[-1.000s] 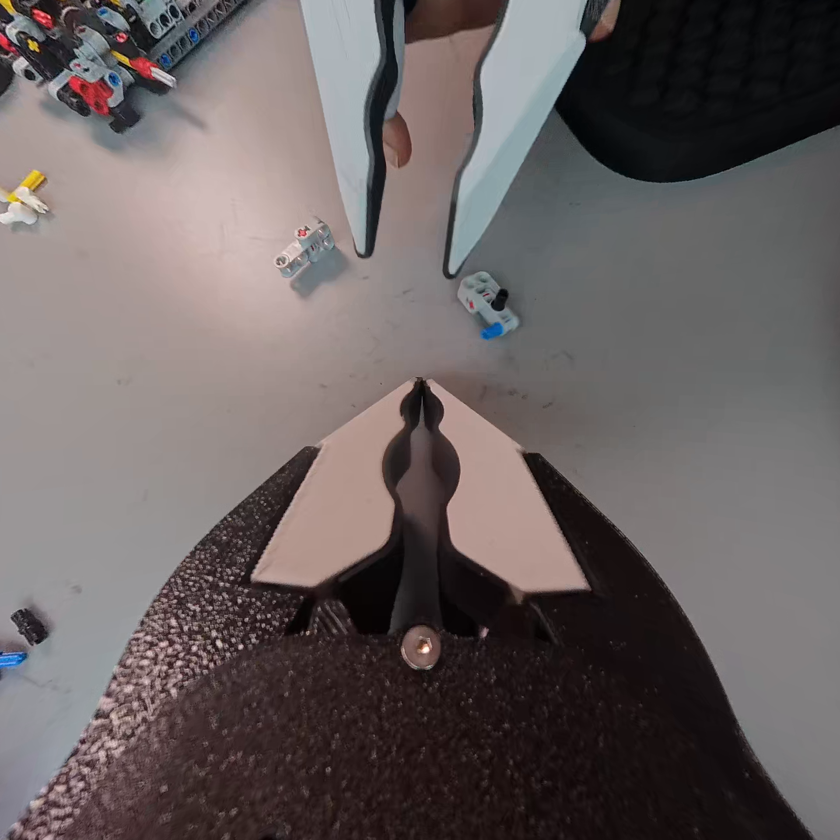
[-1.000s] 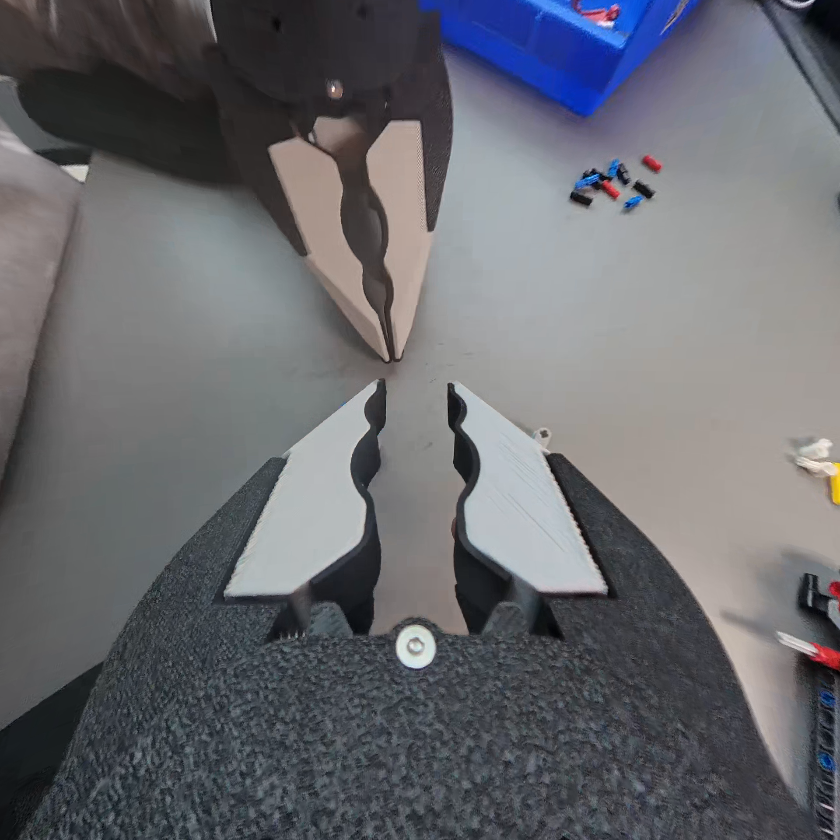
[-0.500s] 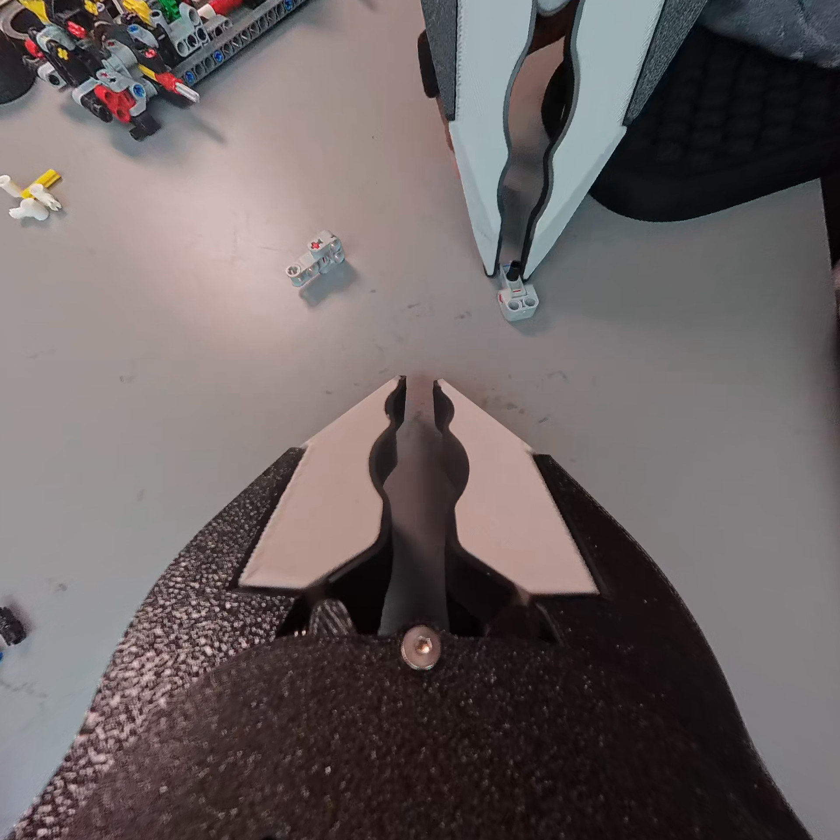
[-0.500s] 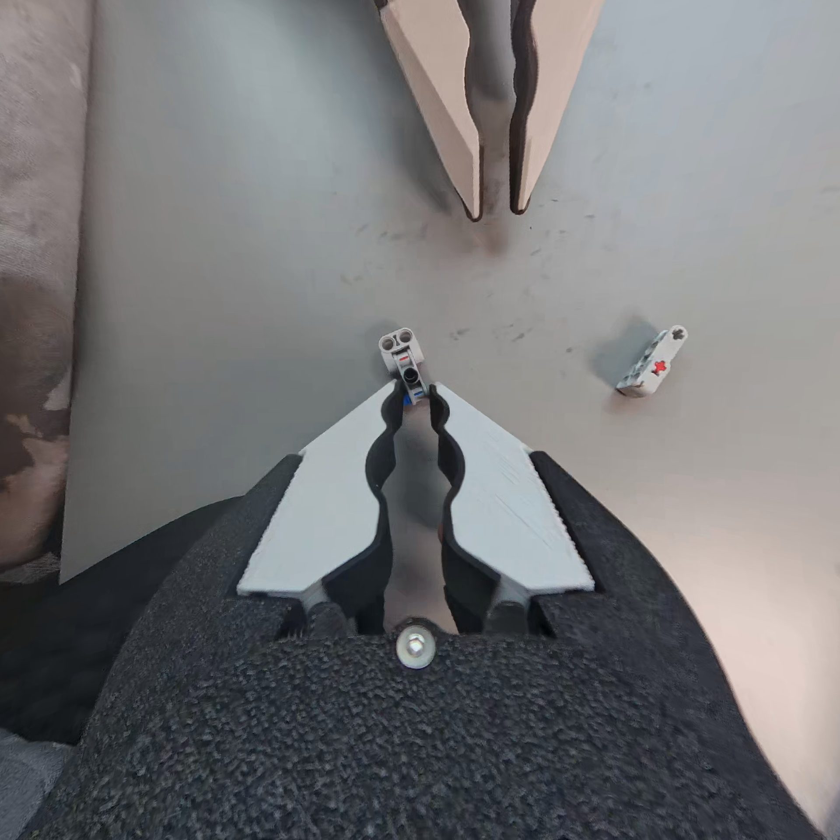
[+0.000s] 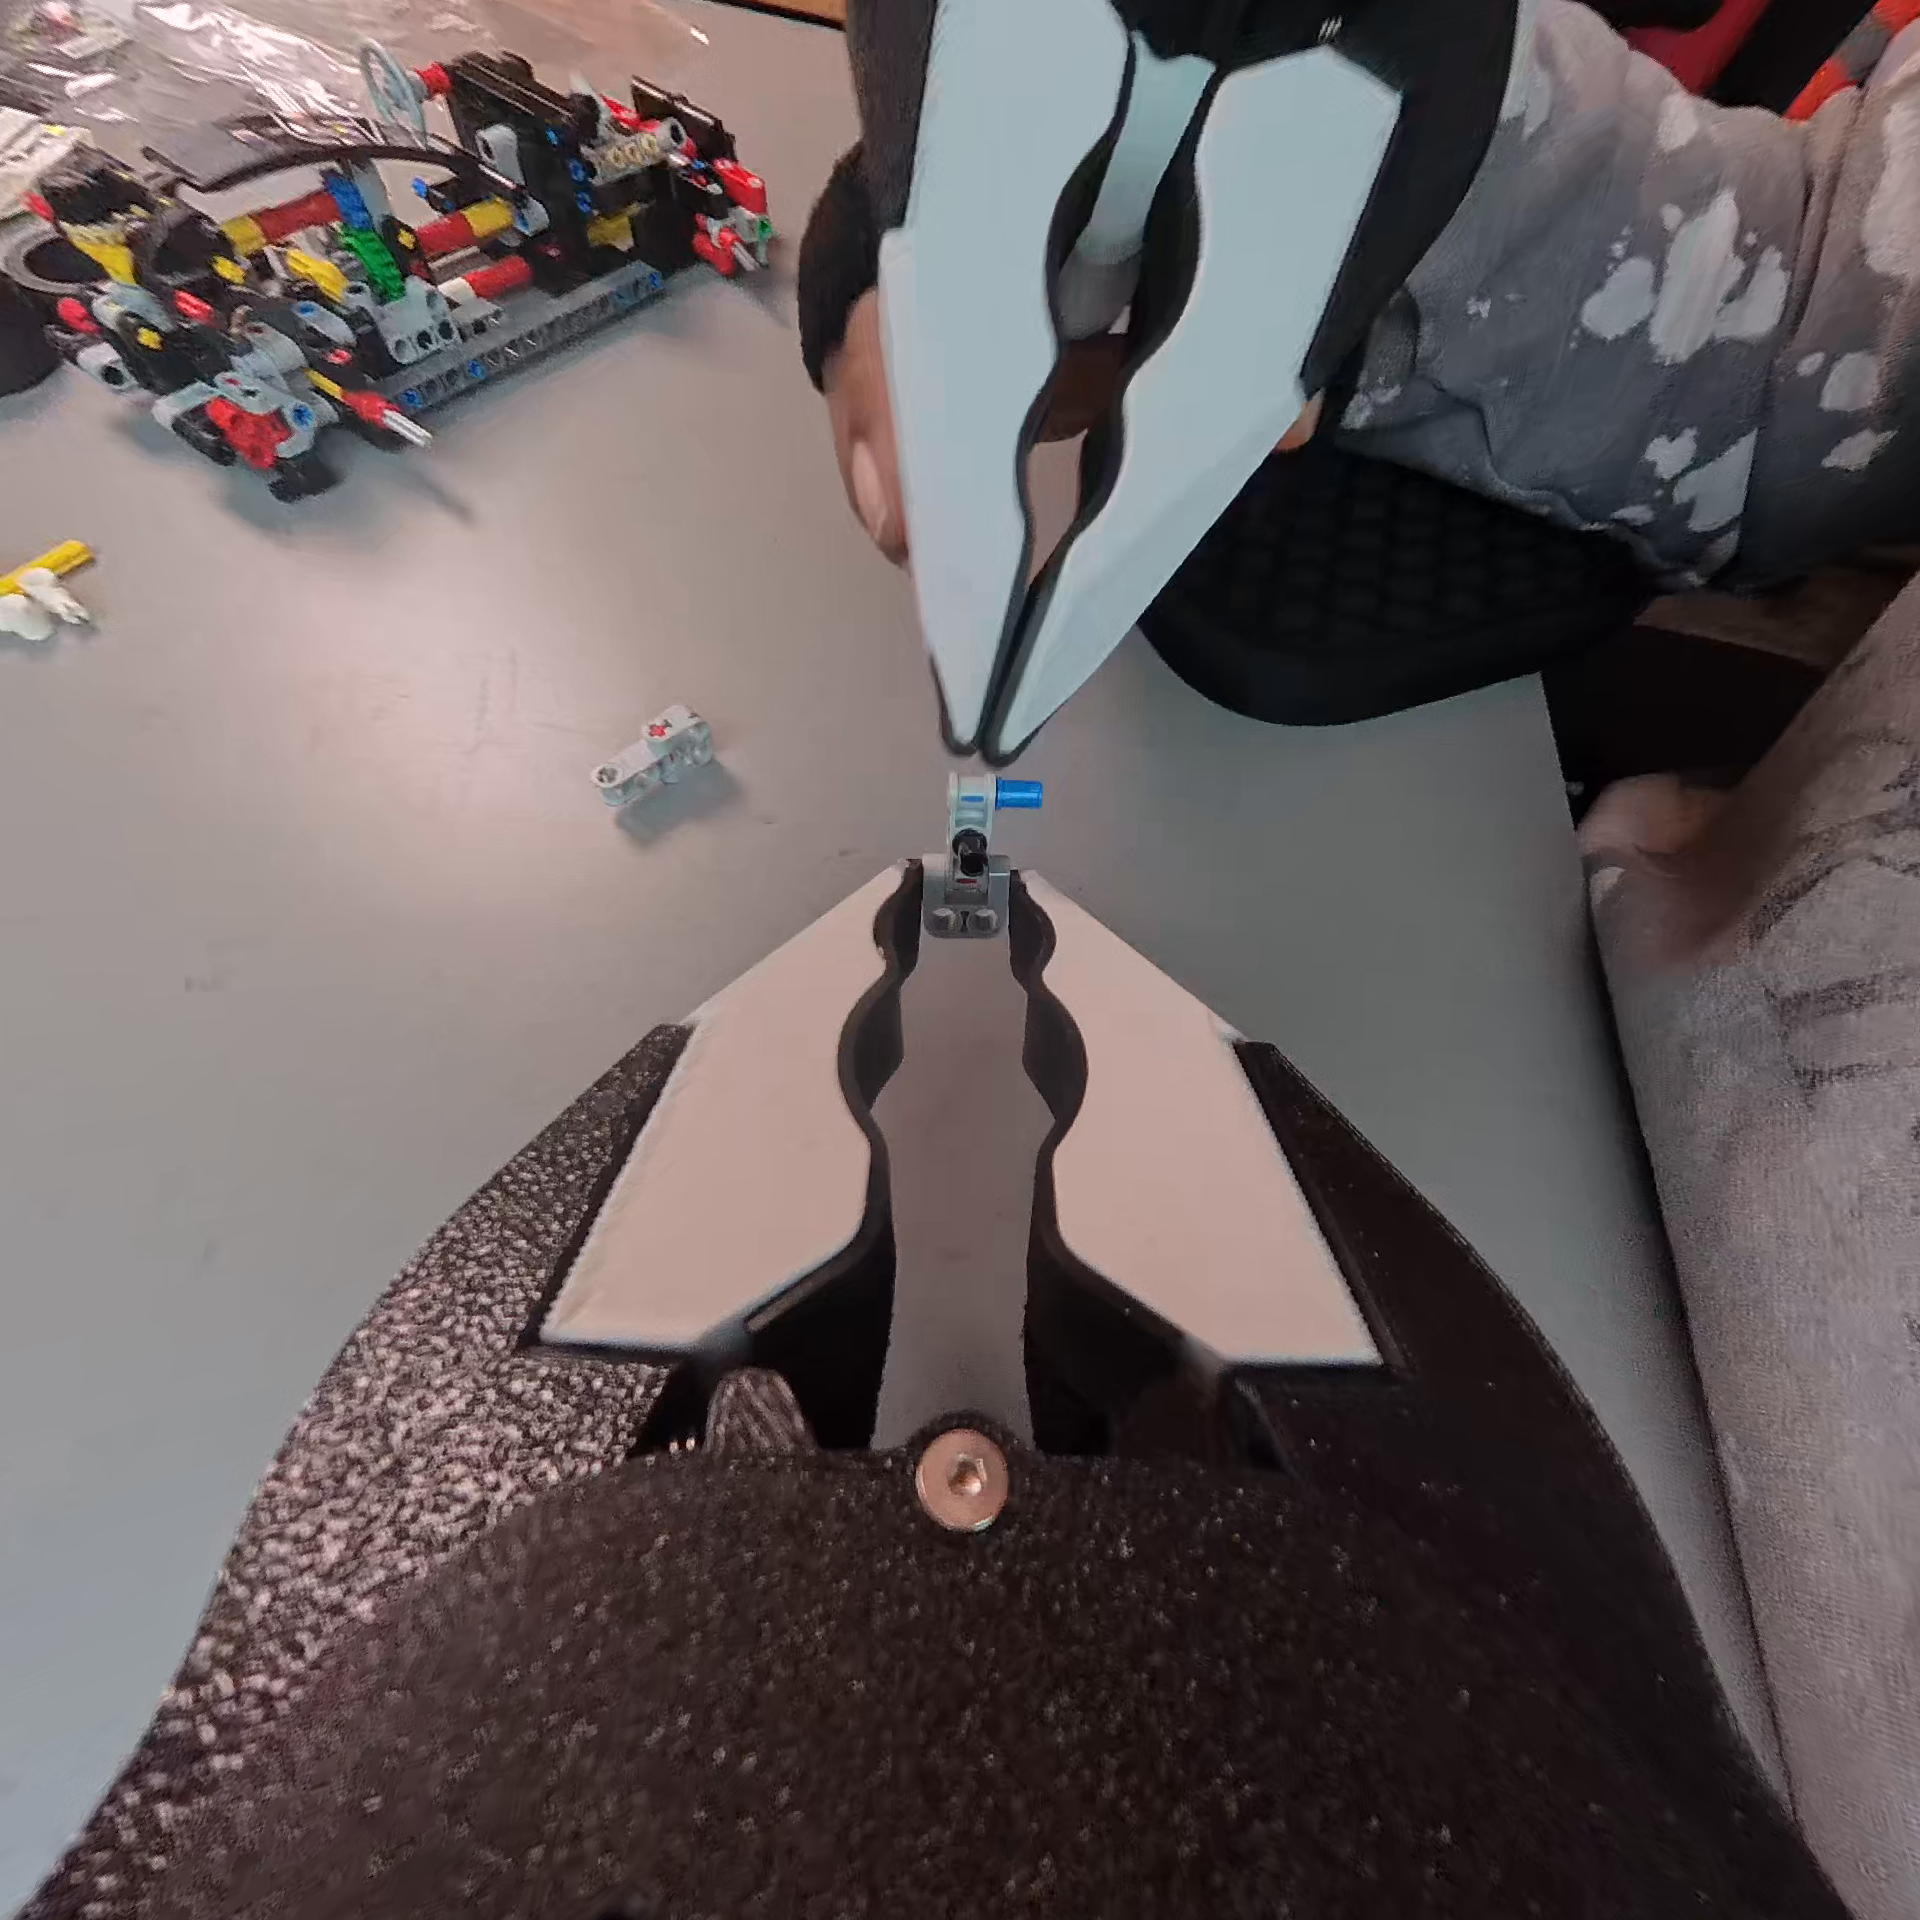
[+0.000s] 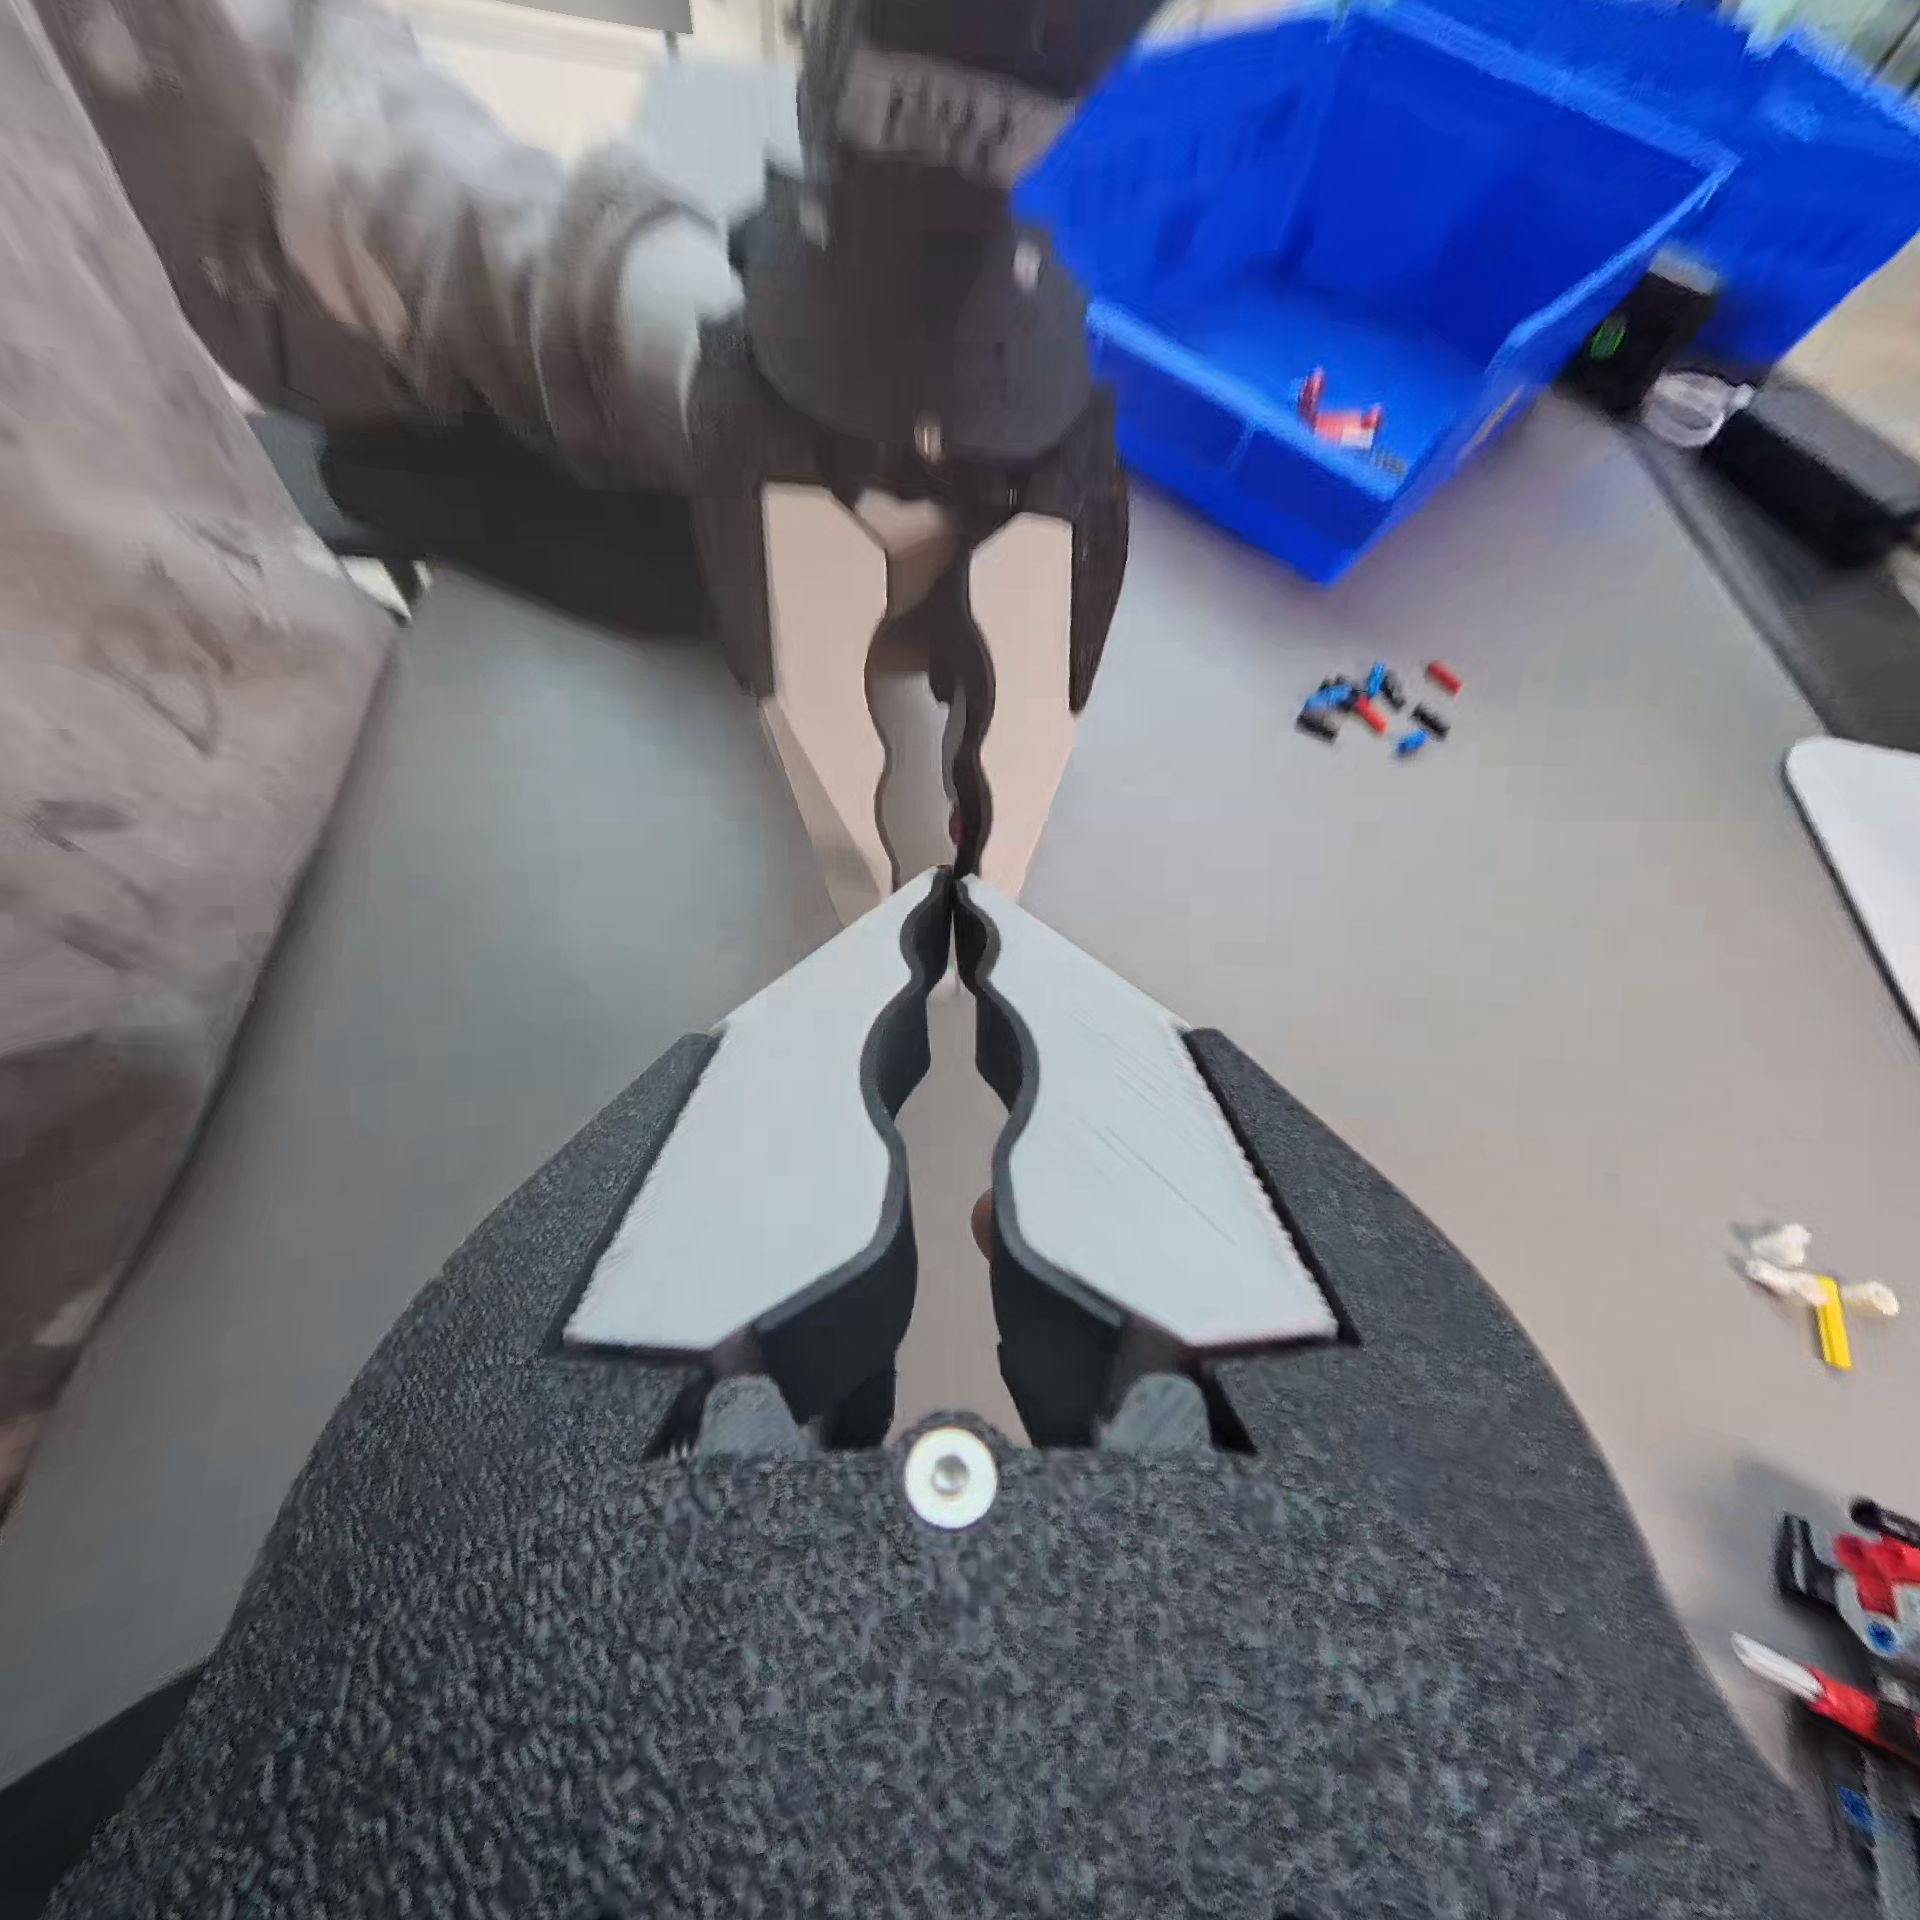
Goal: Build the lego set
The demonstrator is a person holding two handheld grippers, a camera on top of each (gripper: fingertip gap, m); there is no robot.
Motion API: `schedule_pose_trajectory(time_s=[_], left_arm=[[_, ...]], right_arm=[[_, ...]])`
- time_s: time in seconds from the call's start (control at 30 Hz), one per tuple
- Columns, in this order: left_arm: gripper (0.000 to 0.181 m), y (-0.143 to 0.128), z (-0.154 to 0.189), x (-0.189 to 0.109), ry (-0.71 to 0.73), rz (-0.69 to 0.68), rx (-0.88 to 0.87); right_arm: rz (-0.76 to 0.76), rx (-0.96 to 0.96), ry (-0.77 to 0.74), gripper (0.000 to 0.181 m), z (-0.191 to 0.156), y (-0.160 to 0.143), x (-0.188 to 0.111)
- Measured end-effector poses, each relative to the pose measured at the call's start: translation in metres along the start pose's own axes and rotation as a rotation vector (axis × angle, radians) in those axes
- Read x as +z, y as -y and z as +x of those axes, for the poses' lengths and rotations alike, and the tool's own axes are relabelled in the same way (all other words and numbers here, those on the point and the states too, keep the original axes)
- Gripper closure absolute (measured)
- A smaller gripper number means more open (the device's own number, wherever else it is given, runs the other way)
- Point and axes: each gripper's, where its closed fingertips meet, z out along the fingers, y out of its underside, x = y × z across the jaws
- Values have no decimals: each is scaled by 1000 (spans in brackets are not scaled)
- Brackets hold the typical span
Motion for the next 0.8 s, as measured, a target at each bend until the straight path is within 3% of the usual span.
schedule_pose_trajectory(time_s=[0.03, 0.13, 0.27, 0.4, 0.53, 0.63, 0.8], left_arm=[[167, 5, -4, -3, 17, 37, -5], [167, 26, -12, -20, 16, 179, -80], [167, 44, -29, -38, 59, 316, -158], [167, 63, 0, -50, -218, 451, -257], [167, 72, 39, -66, -572, 500, -328], [167, 73, 58, -74, -725, 504, -332], [168, 71, 65, -79, -863, 480, -409]], right_arm=[[113, 30, 3, 181, 2, 19, -8], [295, 85, -71, 181, 22, 43, -31], [228, 108, -131, 167, 37, 24, -25], [264, 92, -79, 166, 26, 27, -7], [427, 153, 162, 160, -9, 49, -8], [474, 152, 289, 164, -32, 58, -10], [463, 111, 335, 157, -45, 59, -12]])
